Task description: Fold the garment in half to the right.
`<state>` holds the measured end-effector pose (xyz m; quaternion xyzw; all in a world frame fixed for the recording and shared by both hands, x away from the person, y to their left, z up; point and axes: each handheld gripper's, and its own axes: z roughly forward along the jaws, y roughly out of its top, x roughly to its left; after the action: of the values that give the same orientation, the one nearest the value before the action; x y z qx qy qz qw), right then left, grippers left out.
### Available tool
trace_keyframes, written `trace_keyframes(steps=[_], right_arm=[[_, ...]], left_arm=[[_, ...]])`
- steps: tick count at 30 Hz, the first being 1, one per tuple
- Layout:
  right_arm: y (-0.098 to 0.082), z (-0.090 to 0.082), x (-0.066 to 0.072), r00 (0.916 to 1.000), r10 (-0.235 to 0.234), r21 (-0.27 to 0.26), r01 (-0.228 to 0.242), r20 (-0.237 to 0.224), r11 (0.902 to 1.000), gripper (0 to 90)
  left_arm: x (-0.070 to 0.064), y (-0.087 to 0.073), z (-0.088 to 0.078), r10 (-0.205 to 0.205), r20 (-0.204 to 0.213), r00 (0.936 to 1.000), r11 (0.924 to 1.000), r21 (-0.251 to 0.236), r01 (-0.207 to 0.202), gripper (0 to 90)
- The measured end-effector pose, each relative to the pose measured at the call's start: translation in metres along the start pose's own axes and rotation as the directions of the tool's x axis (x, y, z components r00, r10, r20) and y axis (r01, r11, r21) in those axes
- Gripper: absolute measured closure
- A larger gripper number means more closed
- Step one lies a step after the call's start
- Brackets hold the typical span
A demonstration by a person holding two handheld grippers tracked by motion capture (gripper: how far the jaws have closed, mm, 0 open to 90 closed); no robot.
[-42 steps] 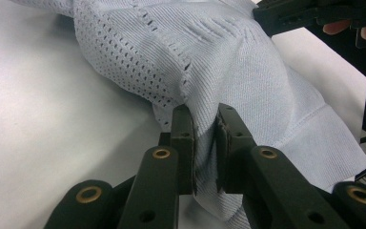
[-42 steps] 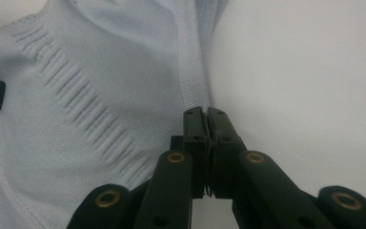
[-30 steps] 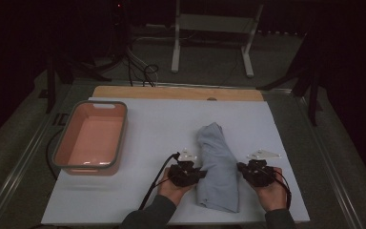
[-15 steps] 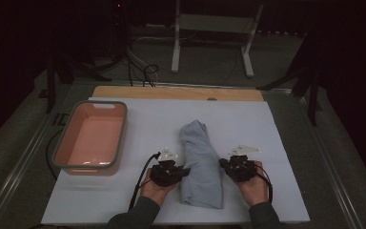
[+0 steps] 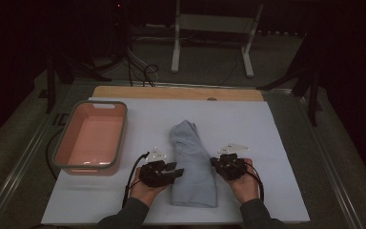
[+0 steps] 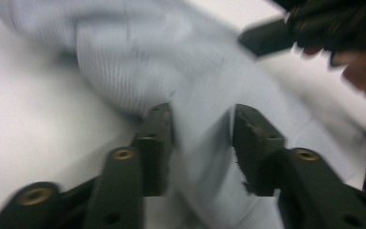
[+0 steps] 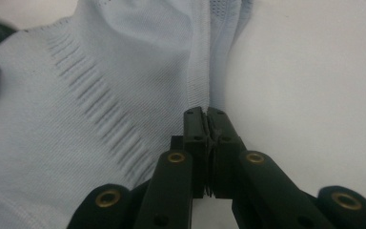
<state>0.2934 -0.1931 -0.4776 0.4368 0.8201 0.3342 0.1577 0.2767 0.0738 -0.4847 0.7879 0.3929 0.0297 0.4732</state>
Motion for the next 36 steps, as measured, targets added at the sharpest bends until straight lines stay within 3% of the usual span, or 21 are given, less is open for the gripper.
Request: trace_keyframes(steps=[1, 2, 4, 9, 11, 12, 19, 20, 21, 22, 26, 36], right_arm=[[0.0, 0.0, 0.0, 1.0, 0.0, 0.0, 0.0, 0.0, 1.0, 87.9], [0.0, -0.001, 0.0, 1.0, 0.004, -0.003, -0.004, 0.0, 1.0, 87.9], [0.0, -0.001, 0.0, 1.0, 0.003, -0.002, -0.003, 0.001, 1.0, 87.9], [0.0, -0.003, 0.0, 1.0, 0.005, -0.002, -0.005, 0.001, 1.0, 87.9], [0.0, -0.005, 0.0, 1.0, 0.007, -0.004, -0.007, -0.001, 1.0, 87.9], [-0.001, -0.007, -0.001, 0.9999, 0.011, -0.009, -0.011, -0.004, 0.9999, 87.9], [0.001, -0.01, -0.002, 1.0, 0.003, -0.005, -0.003, -0.009, 1.0, 86.4], [0.003, -0.009, -0.001, 0.9997, -0.02, -0.005, 0.02, -0.016, 0.9998, 76.6], [0.003, -0.009, -0.001, 0.9997, -0.02, -0.005, 0.02, -0.016, 0.9998, 76.6], [0.008, -0.01, -0.001, 0.9998, -0.012, -0.027, 0.011, -0.015, 0.9996, 65.7], [0.024, -0.008, -0.003, 0.9995, 0.004, -0.062, -0.006, -0.031, 0.9981, 55.2], [0.064, 0.006, -0.004, 0.9972, -0.002, -0.091, -0.005, -0.074, 0.9959, 50.6]], left_arm=[[0.0, 0.0, 0.0, 0.0, 0.0, 1.0, 1.0, 0.0, 0.0, 55.5], [-0.004, 0.007, -0.003, 0.008, 0.0, 1.0, 0.9988, -0.049, -0.008, 53.4], [-0.008, 0.014, -0.004, 0.03, 0.006, 0.9995, 0.9974, -0.066, -0.03, 52.3], [-0.019, 0.021, 0.006, 0.071, 0.038, 0.9968, 0.9957, -0.063, -0.068, 55.1], [-0.023, 0.021, 0.014, 0.09, 0.053, 0.9946, 0.9952, -0.044, -0.087, 57.6], [-0.026, 0.02, 0.023, 0.108, 0.039, 0.9934, 0.9941, -0.006, -0.108, 59.2], [-0.023, 0.016, 0.037, 0.067, 0.041, 0.9969, 0.9969, 0.039, -0.069, 61.7], [-0.022, 0.016, 0.037, 0.062, 0.045, 0.9971, 0.9971, 0.041, -0.063, 61.9], [-0.022, 0.016, 0.037, 0.062, 0.045, 0.9971, 0.9971, 0.041, -0.063, 62.5], [-0.022, 0.016, 0.039, 0.057, 0.045, 0.9974, 0.9974, 0.041, -0.058, 62.8], [-0.025, 0.015, 0.041, 0.064, 0.045, 0.9969, 0.9966, 0.048, -0.067, 63.1], [-0.025, 0.012, 0.041, 0.06, 0.048, 0.997, 0.9972, 0.042, -0.062, 63.2]])
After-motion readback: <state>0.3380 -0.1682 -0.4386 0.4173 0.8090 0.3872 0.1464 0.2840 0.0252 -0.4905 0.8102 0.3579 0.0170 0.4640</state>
